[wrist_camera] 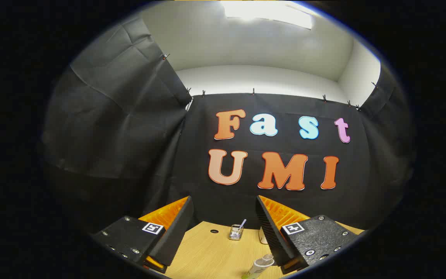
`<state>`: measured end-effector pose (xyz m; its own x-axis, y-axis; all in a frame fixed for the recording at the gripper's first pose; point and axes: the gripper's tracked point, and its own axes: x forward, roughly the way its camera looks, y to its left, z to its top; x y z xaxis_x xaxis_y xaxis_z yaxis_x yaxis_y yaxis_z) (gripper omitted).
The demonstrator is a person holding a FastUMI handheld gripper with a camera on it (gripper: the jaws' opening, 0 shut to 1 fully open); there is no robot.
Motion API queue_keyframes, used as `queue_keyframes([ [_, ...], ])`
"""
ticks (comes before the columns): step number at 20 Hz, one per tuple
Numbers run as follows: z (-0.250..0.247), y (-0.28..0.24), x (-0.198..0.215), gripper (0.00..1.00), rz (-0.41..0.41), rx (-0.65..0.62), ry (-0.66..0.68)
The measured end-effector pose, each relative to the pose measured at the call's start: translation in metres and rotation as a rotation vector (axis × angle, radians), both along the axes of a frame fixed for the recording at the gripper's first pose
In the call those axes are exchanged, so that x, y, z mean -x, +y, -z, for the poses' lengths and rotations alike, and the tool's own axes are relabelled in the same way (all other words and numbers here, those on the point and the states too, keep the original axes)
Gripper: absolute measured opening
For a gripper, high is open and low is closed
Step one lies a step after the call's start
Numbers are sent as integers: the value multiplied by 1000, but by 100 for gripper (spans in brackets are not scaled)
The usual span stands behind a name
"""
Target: Take the bottle from table, then pour the juice into the cup, finally place the bottle on the coaster
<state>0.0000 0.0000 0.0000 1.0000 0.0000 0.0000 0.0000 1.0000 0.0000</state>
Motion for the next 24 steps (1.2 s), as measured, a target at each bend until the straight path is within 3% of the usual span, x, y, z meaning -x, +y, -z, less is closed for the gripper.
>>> queue_keyframes([
  [18,4,-9,1,96,33,-16,2],
  [24,37,-22,-3,96,72,-26,47],
])
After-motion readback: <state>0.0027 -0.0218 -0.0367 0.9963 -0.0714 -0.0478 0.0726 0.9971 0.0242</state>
